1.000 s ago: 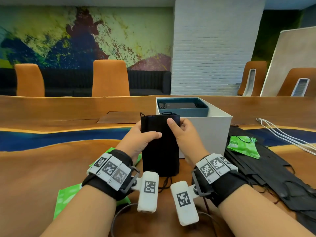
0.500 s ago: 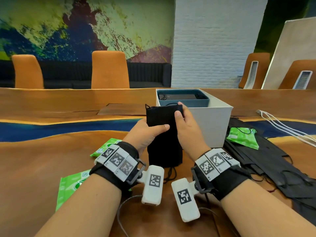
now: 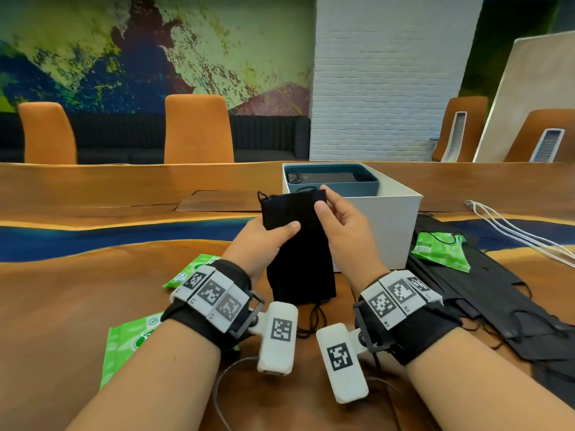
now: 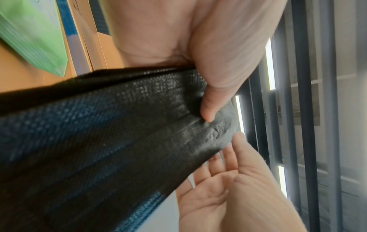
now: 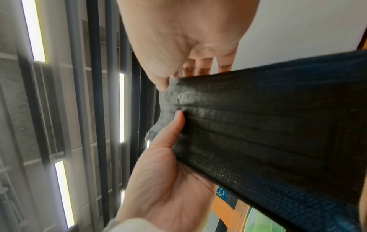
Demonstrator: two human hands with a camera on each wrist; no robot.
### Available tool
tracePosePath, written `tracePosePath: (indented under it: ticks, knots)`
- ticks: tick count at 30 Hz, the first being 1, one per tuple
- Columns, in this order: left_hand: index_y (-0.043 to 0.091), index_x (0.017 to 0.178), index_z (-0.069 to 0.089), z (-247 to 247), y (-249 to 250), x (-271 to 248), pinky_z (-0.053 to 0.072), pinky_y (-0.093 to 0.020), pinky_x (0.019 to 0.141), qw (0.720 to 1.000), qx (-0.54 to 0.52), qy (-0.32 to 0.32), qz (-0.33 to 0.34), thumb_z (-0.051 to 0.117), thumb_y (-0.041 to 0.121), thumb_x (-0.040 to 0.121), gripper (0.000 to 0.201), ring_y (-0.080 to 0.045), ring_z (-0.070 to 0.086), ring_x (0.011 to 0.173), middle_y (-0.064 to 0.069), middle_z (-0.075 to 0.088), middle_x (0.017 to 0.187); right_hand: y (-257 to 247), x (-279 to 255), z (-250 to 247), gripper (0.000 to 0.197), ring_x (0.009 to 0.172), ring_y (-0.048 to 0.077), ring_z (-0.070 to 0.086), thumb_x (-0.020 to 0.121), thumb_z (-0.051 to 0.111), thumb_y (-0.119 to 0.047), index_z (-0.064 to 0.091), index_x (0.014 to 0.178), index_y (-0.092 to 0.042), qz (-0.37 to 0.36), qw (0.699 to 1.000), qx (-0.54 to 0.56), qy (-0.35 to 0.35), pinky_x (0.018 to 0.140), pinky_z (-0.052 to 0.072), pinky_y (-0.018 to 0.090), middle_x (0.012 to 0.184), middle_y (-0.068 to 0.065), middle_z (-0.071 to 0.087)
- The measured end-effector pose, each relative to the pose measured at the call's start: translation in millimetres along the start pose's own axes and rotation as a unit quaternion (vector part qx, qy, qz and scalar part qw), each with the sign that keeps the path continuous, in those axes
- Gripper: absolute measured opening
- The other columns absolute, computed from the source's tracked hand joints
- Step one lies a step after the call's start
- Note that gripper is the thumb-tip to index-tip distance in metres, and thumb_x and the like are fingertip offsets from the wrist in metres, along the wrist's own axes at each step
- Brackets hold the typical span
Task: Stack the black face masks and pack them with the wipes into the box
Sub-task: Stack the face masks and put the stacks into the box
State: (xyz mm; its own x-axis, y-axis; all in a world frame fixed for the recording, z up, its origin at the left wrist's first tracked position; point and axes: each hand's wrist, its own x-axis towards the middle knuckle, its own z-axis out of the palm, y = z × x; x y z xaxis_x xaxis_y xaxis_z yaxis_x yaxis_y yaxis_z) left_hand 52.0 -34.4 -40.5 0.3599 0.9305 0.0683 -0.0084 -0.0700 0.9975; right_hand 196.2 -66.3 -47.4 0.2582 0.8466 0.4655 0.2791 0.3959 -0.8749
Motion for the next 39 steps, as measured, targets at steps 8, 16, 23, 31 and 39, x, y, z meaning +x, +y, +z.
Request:
tracePosePath:
  ticks: [8,16,23,31,39]
  knots:
    - [0.017,0.123,0.058,-11.2,5.8,4.8,0.045,-0.047,0.097,0.98,-0.19,0.062,-0.004,0.052,0.027,0.096,0.029,-0.026,0.062,0.109,-0.007,0.069,0.114,5.7,-0.4,-1.7,0.028,0.097,0.017,0.064,0.092,0.056,-0.038,0.053,0.115,-0.022,0.06,0.991,-0.045,-0.109,0.08,0.053,0.025,0.1,0.004,0.066]
    - [0.015,0.129,0.053,-11.6,7.6,7.3,0.049,-0.046,0.089,0.96,-0.272,0.068,-0.008,0.053,0.039,0.094,0.042,-0.028,0.061,0.112,-0.009,0.066,0.12,4.9,-3.8,-0.4,0.017,0.091,0.01,0.065,0.087,0.065,-0.033,0.058,0.101,-0.028,0.097,0.979,-0.031,-0.179,0.077,0.056,0.023,0.098,-0.003,0.067]
    - [0.015,0.109,0.059,-29.0,13.7,15.3,0.053,-0.043,0.083,0.925,-0.329,0.19,0.009,0.049,0.047,0.094,0.037,-0.025,0.067,0.095,-0.009,0.069,0.108,7.8,-5.1,-2.4,0.016,0.093,0.02,0.067,0.089,0.064,-0.025,0.061,0.102,-0.017,0.146,0.974,0.027,-0.169,0.084,0.056,0.03,0.103,0.011,0.069]
    - [0.01,0.137,0.044,-12.5,14.4,12.5,0.051,-0.033,0.086,0.914,-0.358,0.185,0.038,0.037,0.041,0.1,0.049,-0.02,0.057,0.118,-0.007,0.054,0.134,3.7,-7.3,12.3,0.027,0.091,0.019,0.069,0.1,0.044,-0.025,0.05,0.126,-0.019,0.143,0.977,0.065,-0.142,0.081,0.058,0.032,0.112,0.004,0.064]
    - [0.014,0.118,0.053,-6.1,11.3,10.9,0.055,-0.04,0.083,0.918,-0.36,0.162,0.033,0.048,0.031,0.098,0.027,-0.024,0.064,0.103,-0.011,0.065,0.116,-1.0,-4.3,3.8,0.016,0.059,0.007,0.058,0.102,0.038,-0.018,0.051,0.109,-0.014,0.115,0.988,0.056,-0.089,0.055,0.05,0.015,0.079,0.005,0.06]
